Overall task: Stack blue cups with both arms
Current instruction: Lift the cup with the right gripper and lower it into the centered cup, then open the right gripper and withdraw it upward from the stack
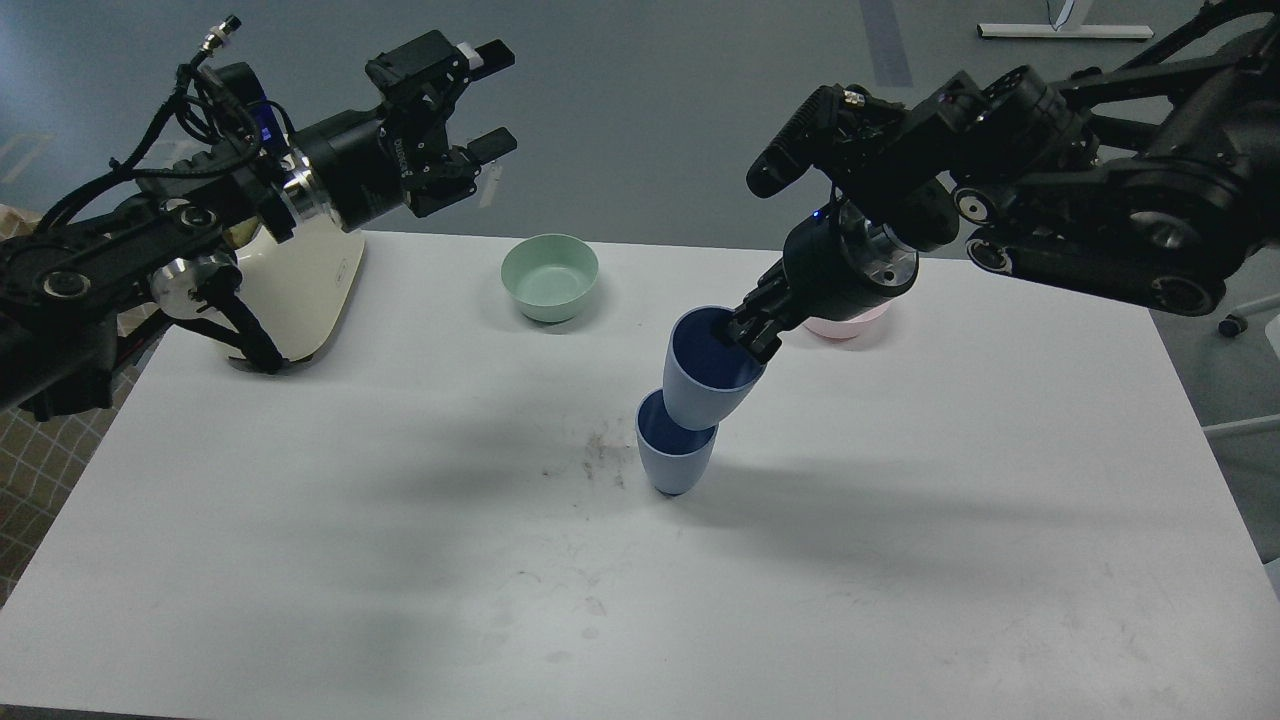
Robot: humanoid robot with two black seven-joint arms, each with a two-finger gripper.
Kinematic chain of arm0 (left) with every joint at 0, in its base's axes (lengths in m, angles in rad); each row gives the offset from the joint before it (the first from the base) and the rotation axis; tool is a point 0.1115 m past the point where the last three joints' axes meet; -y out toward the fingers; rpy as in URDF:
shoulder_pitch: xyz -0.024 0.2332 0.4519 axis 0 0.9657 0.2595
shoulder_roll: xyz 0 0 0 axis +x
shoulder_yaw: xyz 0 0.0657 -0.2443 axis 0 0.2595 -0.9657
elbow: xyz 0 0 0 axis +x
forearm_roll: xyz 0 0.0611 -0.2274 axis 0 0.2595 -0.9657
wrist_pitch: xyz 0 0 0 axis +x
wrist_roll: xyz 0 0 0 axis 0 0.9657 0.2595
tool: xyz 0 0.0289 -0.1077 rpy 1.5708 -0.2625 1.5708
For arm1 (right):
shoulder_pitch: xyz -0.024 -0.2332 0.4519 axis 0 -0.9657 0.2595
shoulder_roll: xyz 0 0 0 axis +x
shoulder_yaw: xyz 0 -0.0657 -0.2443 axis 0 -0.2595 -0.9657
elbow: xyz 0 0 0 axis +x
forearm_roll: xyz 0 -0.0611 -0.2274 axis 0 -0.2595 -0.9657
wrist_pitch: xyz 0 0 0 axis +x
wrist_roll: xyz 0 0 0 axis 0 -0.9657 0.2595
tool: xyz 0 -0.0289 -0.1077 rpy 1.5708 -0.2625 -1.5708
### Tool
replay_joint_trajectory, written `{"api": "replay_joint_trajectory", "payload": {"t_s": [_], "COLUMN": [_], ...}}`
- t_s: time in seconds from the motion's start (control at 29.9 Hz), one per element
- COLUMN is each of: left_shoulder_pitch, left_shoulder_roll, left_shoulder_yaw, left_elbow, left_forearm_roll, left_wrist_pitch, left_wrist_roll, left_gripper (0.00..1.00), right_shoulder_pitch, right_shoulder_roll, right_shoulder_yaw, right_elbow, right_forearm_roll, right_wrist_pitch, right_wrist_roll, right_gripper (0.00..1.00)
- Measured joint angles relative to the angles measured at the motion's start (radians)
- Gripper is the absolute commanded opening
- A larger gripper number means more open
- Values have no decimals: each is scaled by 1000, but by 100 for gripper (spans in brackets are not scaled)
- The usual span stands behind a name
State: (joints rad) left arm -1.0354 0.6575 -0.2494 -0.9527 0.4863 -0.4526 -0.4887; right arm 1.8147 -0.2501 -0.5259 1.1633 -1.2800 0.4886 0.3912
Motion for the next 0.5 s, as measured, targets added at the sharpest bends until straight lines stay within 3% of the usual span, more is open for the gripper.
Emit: {"api": "replay_joint_trajectory", "payload": {"t_s": [0.4,0.5], "left_shoulder_pitch": [0,0], "left_shoulder_roll": [2,2], "left_shoulder_yaw": [-1,-1], "left_elbow": [0,0], "left_forearm_roll": [0,0], "left_wrist_pitch": [0,1], "left_wrist_roll": [0,0], "left_gripper": [96,96], "right_shoulder_pitch": [-12,-17], "right_shoulder_roll": [47,53], "right_shoulder_yaw": [-24,-26], "right_elbow": [-23,-30], "right_forearm_roll": [26,27], "right_wrist_pitch": [0,0], "right_wrist_roll": [-1,-2], "right_gripper": [0,6]}}
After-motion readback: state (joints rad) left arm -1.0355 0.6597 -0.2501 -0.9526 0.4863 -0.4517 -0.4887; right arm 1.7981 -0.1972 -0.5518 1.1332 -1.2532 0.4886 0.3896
